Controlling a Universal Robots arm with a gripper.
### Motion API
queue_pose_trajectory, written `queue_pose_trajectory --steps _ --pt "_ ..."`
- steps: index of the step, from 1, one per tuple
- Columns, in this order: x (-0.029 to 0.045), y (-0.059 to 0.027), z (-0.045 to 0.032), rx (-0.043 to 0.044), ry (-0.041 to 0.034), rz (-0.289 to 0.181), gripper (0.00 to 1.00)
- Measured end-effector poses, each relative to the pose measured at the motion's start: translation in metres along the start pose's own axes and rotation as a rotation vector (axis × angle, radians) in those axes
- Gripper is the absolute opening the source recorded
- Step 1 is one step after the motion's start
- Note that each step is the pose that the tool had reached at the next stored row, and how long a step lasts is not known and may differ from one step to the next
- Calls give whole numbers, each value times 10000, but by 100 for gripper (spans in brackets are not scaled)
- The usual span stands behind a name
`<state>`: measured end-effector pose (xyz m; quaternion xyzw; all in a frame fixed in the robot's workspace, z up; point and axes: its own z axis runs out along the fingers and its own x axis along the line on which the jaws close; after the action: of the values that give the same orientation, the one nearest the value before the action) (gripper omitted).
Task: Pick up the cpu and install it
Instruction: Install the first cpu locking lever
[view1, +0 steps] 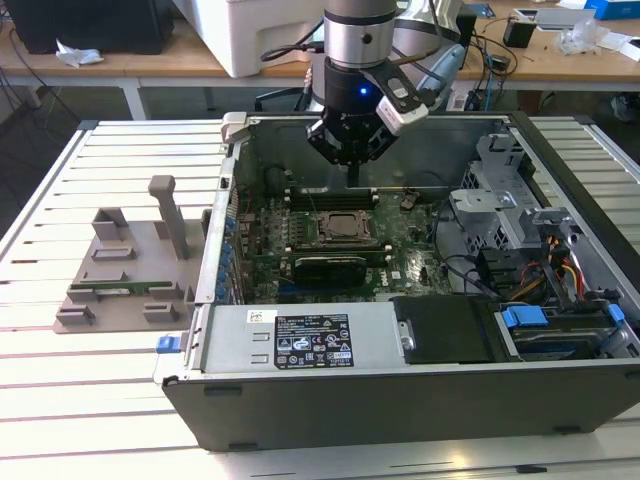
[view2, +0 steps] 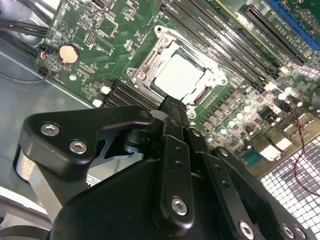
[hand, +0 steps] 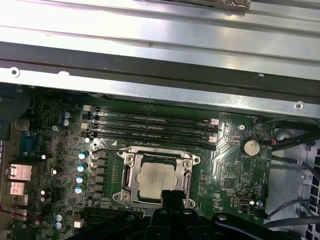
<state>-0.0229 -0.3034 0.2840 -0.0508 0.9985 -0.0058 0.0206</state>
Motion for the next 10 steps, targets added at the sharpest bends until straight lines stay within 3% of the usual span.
queue_pose_trajectory --steps 3,4,5,10 --pt "0 0 0 0 0 -5 11" --pt "-2 -1 2 -13 112 -9 11" --pt "-10 -1 8 -57 564 -11 11" --pt "-10 -1 8 -58 570 -7 11"
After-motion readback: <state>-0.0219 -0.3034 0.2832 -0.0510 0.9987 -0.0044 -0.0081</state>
